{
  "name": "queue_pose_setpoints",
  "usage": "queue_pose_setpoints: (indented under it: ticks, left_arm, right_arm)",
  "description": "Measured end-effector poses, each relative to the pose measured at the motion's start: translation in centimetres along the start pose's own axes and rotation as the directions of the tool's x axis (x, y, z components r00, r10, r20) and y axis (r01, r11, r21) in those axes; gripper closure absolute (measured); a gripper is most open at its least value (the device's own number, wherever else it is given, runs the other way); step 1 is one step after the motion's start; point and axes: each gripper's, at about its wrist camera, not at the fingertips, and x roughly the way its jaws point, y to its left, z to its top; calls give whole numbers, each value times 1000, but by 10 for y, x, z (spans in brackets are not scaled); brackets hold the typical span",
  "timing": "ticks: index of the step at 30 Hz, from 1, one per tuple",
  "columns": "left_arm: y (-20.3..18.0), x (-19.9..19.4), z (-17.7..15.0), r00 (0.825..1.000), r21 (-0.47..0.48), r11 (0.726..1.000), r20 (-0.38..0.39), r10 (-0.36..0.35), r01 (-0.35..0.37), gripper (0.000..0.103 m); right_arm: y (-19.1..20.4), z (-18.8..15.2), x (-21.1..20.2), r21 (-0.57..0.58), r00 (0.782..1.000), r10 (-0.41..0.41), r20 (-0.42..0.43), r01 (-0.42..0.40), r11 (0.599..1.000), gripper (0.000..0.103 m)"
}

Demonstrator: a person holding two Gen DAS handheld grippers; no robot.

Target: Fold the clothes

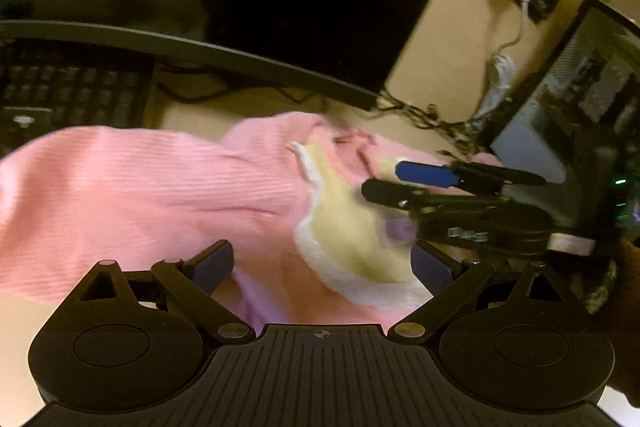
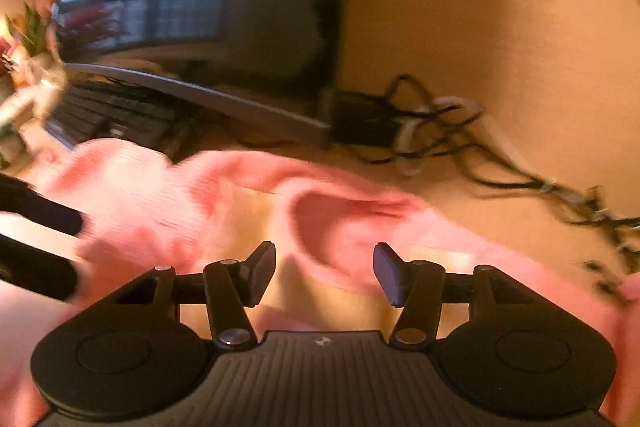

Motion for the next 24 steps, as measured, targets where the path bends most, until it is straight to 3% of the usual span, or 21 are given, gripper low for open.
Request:
queue_pose_setpoints:
  ticks: [5, 10, 13, 15, 17, 18, 19, 20, 22, 24]
  left_arm:
    - [-3, -25, -23, 999, 64, 997, -32, 44, -42, 4]
    - [-13, -35, -64, 993, 29, 999, -119, 22, -19, 4]
    - [-26, -40, -79, 991, 62, 997, -123, 53, -45, 7]
    - [-30, -39, -86, 988, 74, 995, -130, 81, -72, 23]
    - [-31, -37, -92, 984, 71, 991, -131, 123, -114, 25]
    - [-31, -35, -95, 982, 68, 989, -124, 142, -135, 26]
    - [-32, -33, -97, 981, 70, 986, -113, 160, -153, 27]
    - [-34, -30, -99, 979, 79, 982, -100, 178, -170, 28]
    - [-40, -25, -102, 974, 104, 974, -77, 212, -203, 35]
    - [-45, -22, -103, 969, 119, 966, -65, 237, -228, 40]
  right_arm:
    - [-41, -42, -53, 82, 990, -112, -81, 119, 990, 38]
    - [-55, -87, -107, 83, 968, -211, -137, 224, 971, 38]
    - [-65, -108, -136, 135, 969, -192, -159, 214, 967, 38]
    - [-71, -122, -149, 180, 971, -163, -177, 195, 964, 38]
    - [-75, -135, -156, 214, 974, -132, -186, 172, 962, 40]
    - [-75, -142, -159, 224, 976, -116, -185, 157, 962, 48]
    - [-74, -146, -159, 225, 977, -103, -185, 144, 964, 64]
    - [-72, -149, -160, 215, 978, -104, -182, 143, 966, 65]
    - [-65, -149, -161, 178, 978, -102, -185, 136, 975, 81]
    - [-59, -151, -169, 156, 976, -87, -197, 119, 981, 84]
